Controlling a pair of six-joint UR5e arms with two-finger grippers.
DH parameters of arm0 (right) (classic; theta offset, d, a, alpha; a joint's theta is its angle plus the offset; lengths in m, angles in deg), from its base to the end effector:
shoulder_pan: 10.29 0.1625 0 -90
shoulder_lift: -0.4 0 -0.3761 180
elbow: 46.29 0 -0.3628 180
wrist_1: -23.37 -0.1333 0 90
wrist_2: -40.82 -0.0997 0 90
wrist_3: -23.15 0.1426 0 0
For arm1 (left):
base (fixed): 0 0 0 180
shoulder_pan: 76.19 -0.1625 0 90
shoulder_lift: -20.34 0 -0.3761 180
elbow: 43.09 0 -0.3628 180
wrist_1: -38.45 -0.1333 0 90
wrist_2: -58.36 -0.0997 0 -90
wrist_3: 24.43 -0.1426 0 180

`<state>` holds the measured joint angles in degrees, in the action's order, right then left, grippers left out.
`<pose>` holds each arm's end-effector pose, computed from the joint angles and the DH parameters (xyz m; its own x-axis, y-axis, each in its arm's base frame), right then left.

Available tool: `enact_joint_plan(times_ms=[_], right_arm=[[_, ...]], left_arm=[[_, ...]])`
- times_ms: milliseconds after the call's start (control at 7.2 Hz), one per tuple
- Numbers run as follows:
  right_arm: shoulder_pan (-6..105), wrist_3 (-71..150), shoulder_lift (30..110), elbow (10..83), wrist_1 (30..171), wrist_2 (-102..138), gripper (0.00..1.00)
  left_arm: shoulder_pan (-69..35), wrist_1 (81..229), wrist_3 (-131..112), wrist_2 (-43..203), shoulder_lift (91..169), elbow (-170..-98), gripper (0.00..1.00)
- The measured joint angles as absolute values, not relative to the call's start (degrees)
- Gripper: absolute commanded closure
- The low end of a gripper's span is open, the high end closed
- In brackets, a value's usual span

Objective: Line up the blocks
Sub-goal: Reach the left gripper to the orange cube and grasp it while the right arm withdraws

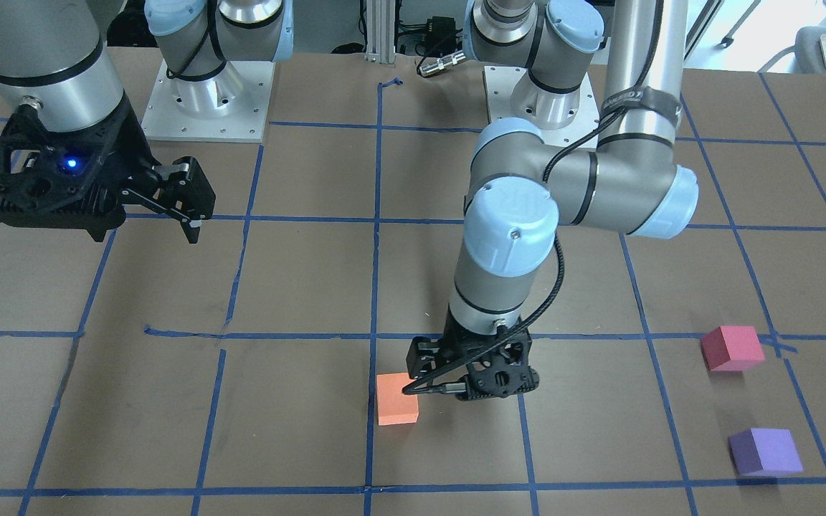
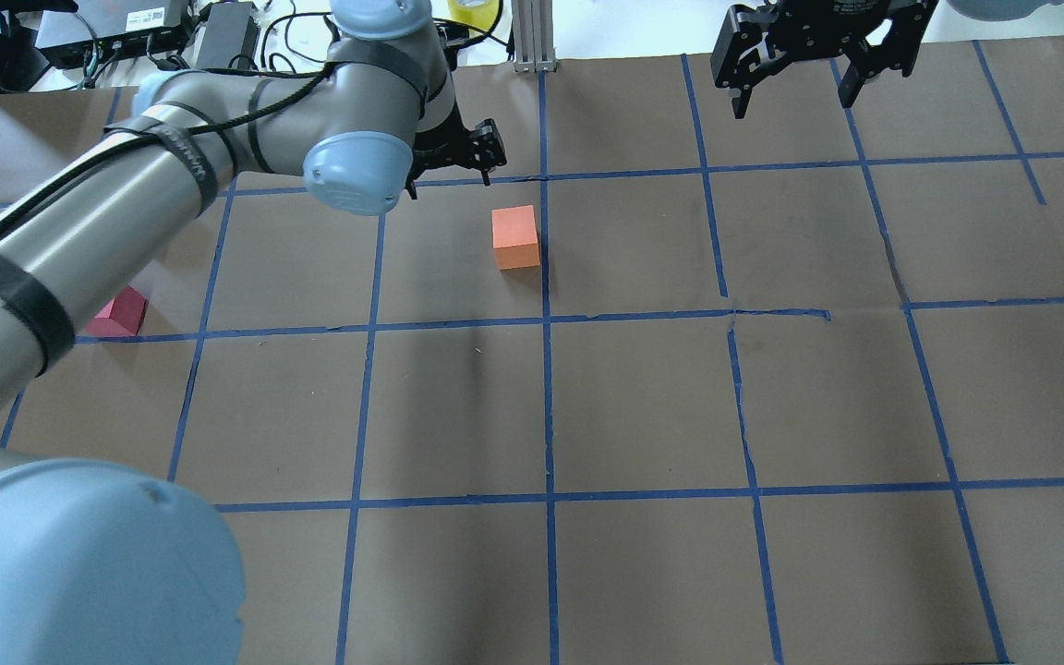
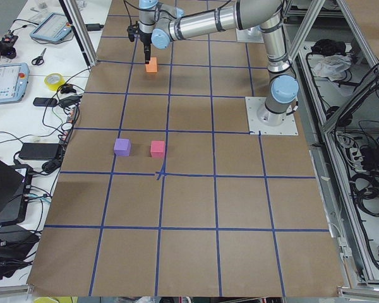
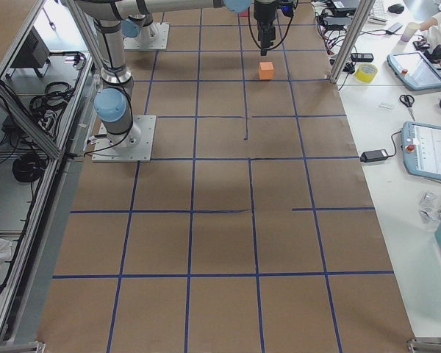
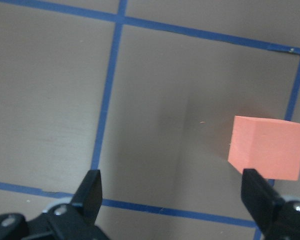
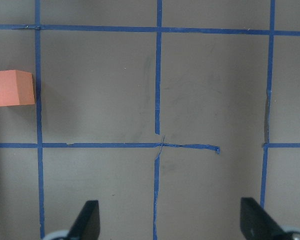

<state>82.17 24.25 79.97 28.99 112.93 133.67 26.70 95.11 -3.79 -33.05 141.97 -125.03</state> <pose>0.1492 -0.5330 0.4241 -0.9986 -0.0204 0.0483 -0.0237 0.9974 -0.0681 -0.2720 -0.6068 0.2141 -0.9903 -0.1337 0.0371 -0.1381 0.9762 -0.1673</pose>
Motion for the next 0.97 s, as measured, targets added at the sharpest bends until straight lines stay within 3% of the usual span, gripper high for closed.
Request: enact_joint_plan(times_ms=[972], right_arm=[[82.17,24.20,79.67,30.30,113.43,134.26,0.00]], left_arm=[[28.87,92.71,-5.10,-28.55,148.83,-123.73,0.00]])
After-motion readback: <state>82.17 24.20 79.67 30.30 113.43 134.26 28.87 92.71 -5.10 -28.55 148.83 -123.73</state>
